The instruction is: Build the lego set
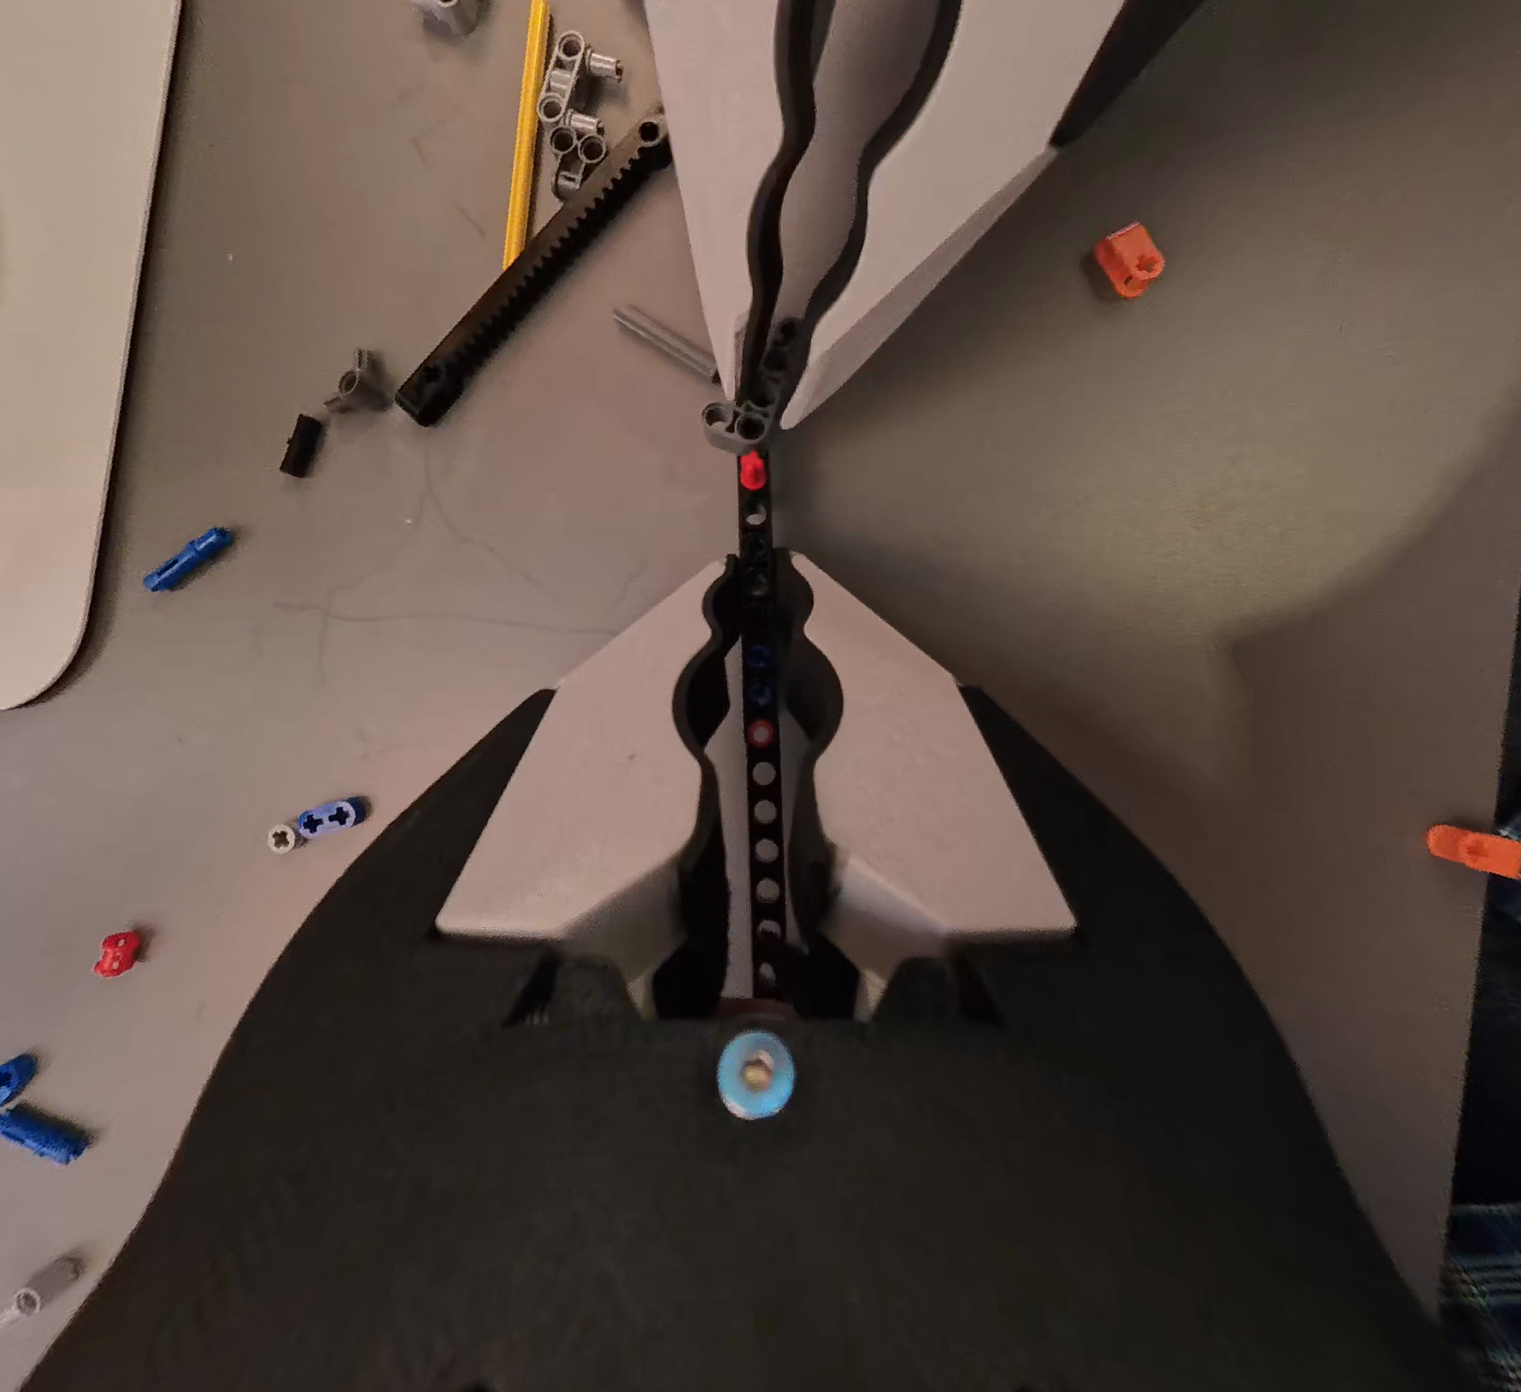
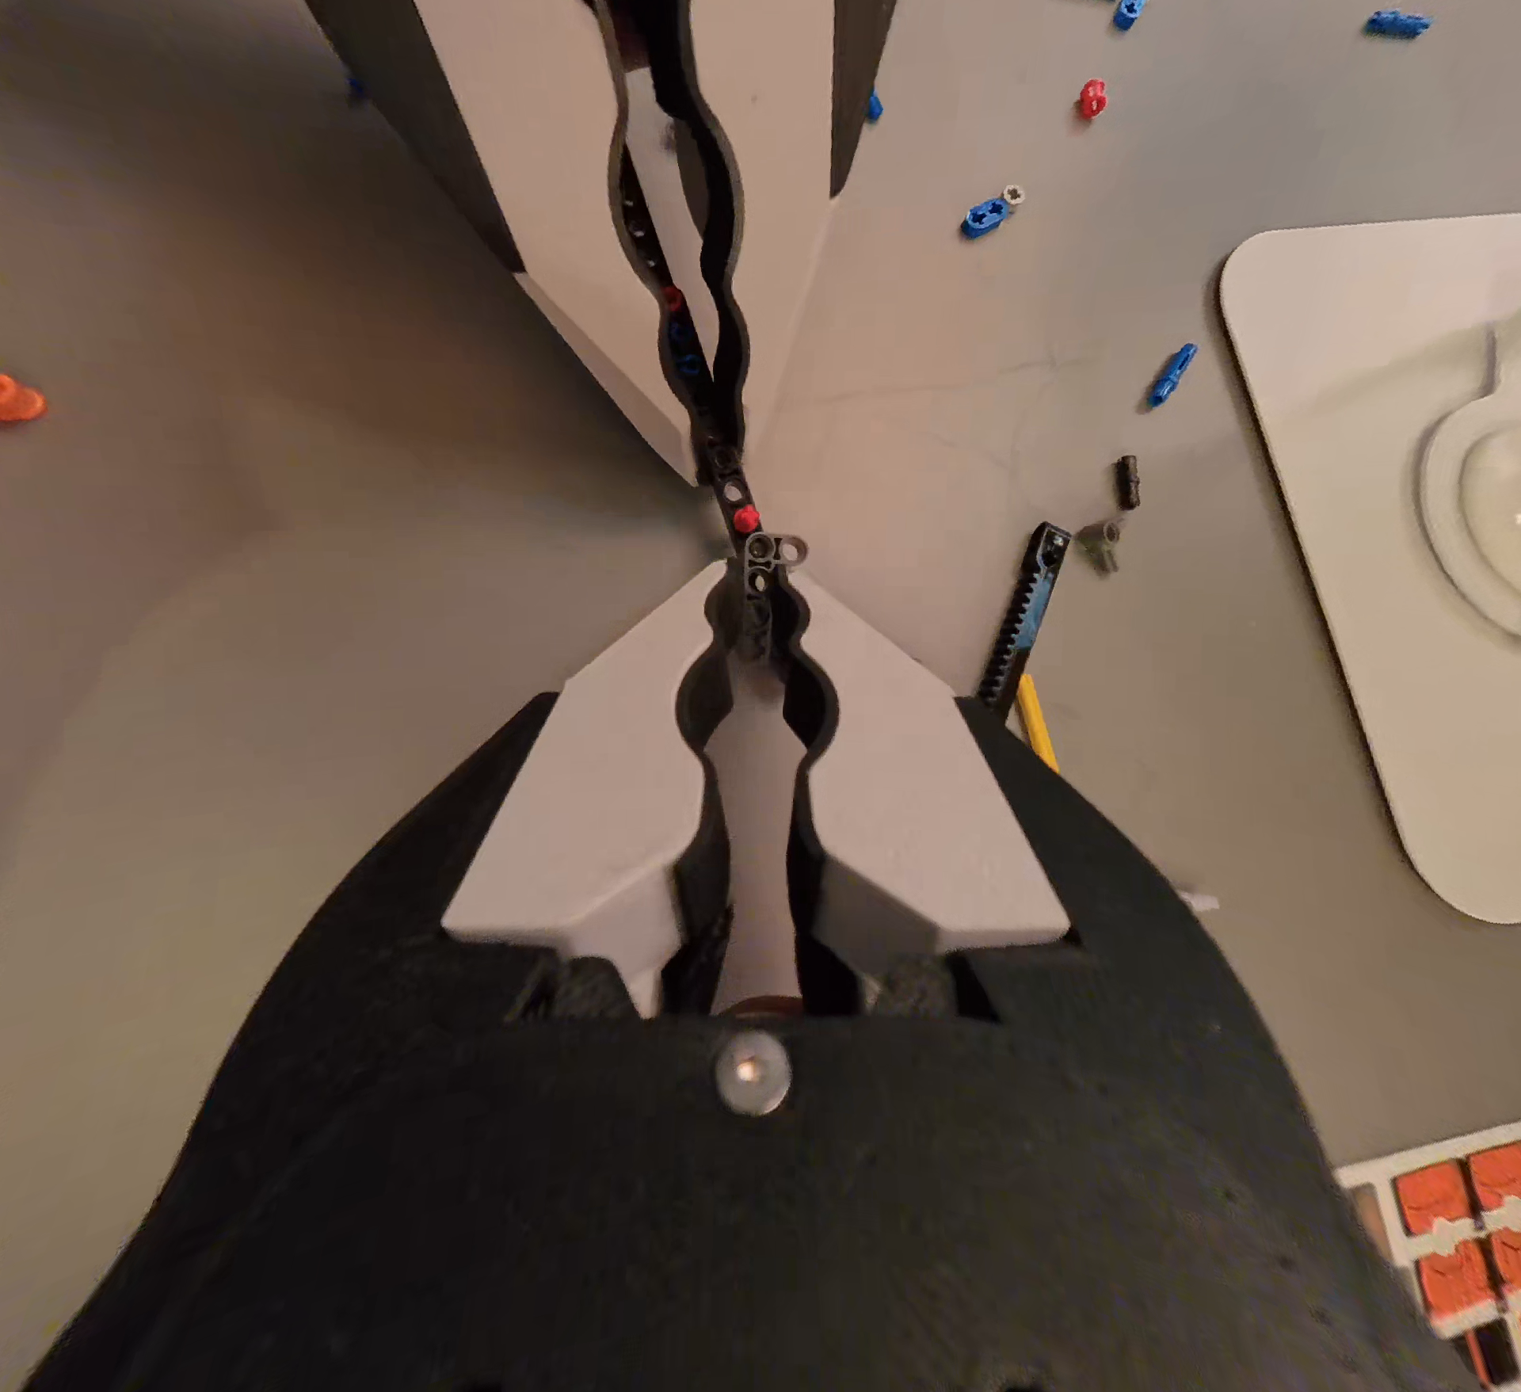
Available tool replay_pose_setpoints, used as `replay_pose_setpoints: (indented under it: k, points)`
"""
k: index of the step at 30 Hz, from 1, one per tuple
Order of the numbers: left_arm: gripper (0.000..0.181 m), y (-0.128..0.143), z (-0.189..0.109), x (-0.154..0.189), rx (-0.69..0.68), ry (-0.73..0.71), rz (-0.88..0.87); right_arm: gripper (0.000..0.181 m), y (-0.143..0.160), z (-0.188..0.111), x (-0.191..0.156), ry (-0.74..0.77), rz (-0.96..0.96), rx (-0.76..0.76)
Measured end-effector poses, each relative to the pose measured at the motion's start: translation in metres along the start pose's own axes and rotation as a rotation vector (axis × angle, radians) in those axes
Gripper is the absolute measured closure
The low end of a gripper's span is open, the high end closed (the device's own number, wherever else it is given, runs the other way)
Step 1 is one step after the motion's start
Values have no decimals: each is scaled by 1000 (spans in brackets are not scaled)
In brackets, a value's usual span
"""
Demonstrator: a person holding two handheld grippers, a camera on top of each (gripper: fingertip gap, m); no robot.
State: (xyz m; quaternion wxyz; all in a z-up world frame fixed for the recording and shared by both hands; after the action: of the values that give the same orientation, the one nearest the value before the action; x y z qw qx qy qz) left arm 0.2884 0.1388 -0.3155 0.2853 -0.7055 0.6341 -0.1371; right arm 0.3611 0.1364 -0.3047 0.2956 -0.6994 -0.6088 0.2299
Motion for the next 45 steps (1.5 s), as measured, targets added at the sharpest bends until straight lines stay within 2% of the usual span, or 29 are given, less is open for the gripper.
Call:
replay_pose_setpoints:
  k: [1, 8, 11, 15, 21, 29, 36, 45]
  points:
    - [176, 0, 0, 0, 6, -4, -2, 177, 0, 0, 1, -9, 22, 21]
    - [175, 0, 0, -2, 9, 8, -13, 177, 0, -2, 2, -27, 162, 136]
    - [176, -2, 1, 1, 0, -3, 11, 177, 3, -2, -1, -5, 126, 116]
    - [176, -5, 2, 4, -13, -10, 70, 145, 3, 0, 1, 83, 8, 54]
    - [176, -6, 3, 5, -10, -5, 86, 166, 6, 10, 1, -22, 11, 50]
    - [175, -5, 3, 2, 41, 36, 61, 168, 4, 7, -1, -17, 44, 132]
    - [176, -4, 1, 3, 60, 75, 73, 168, -2, 4, -6, 13, -108, 129]
    - [176, -5, 0, 3, 70, 13, 112, 169, -3, 2, -1, -33, 197, 212]
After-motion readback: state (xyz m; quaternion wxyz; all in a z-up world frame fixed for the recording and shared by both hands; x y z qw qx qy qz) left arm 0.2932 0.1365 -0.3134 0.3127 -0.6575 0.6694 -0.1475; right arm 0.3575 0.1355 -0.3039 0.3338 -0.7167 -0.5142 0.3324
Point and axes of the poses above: each gripper's, where its closed fingertips meet, z out along the fingers, y out of its underside, x = y × z across the jaws, the point moved 4 cm from there along -z, back along the fingers, and after that the axes turned 7 degrees about -y, right-handed, at the moved point
